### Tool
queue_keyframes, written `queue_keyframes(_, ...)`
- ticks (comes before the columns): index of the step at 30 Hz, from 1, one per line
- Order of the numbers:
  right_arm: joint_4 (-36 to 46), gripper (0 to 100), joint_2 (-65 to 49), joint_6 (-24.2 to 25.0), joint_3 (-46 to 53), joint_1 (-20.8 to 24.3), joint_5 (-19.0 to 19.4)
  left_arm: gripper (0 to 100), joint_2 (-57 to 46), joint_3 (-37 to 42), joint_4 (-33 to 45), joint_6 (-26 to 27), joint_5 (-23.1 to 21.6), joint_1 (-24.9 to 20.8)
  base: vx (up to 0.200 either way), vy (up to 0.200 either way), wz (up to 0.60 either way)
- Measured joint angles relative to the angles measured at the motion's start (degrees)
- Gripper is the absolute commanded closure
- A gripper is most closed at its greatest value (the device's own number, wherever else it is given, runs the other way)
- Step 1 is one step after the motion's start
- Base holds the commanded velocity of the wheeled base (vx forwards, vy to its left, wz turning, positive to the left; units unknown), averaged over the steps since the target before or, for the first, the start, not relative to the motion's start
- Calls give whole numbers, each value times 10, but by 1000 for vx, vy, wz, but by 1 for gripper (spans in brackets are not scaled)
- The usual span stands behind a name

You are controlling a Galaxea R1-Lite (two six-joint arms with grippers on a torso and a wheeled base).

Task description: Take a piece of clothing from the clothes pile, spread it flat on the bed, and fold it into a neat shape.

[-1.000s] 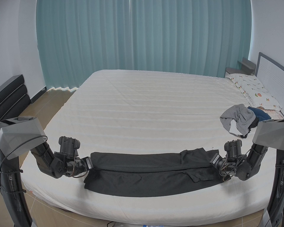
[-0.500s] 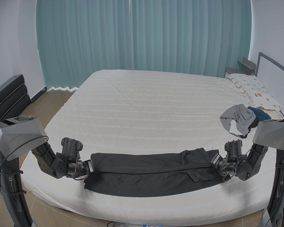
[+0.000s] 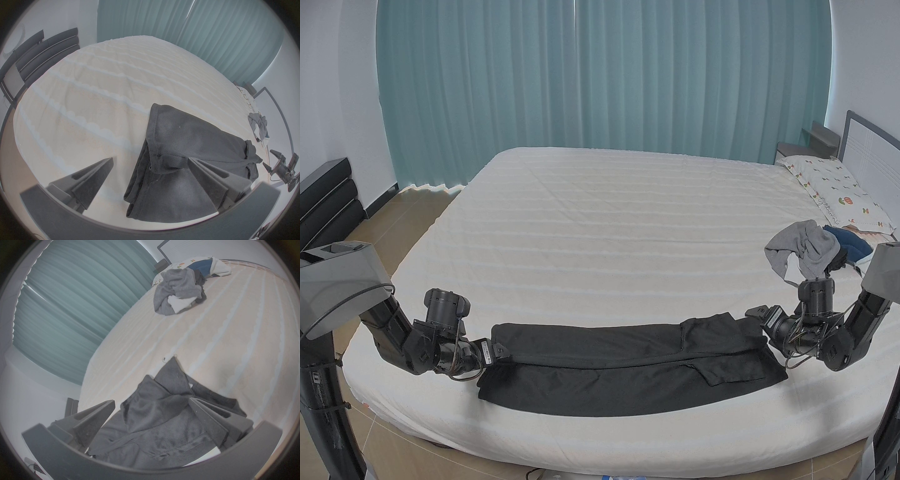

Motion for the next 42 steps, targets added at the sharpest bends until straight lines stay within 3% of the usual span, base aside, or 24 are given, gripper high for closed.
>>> queue_keyframes(5,8,0,-13,0,-18,-27,42,0,-20,-15,5,-16,-31,22,0,0,0)
queue_keyframes(10,12,0,3,-7,-50,-26,58,0,-25,-31,5,-58,-50,29,0,0,0)
queue_keyframes(20,65,0,83,-88,-142,-13,114,0,-25,-42,6,-75,-74,31,0,0,0)
queue_keyframes(29,113,0,123,-138,-177,-12,122,0,-23,-43,6,-75,-77,31,0,0,0)
queue_keyframes(30,116,100,126,-142,-178,-12,123,0,-23,-43,6,-74,-77,31,0,0,0)
queue_keyframes(42,116,100,120,-146,-148,-23,128,0,-17,-44,5,-74,-77,30,0,0,0)
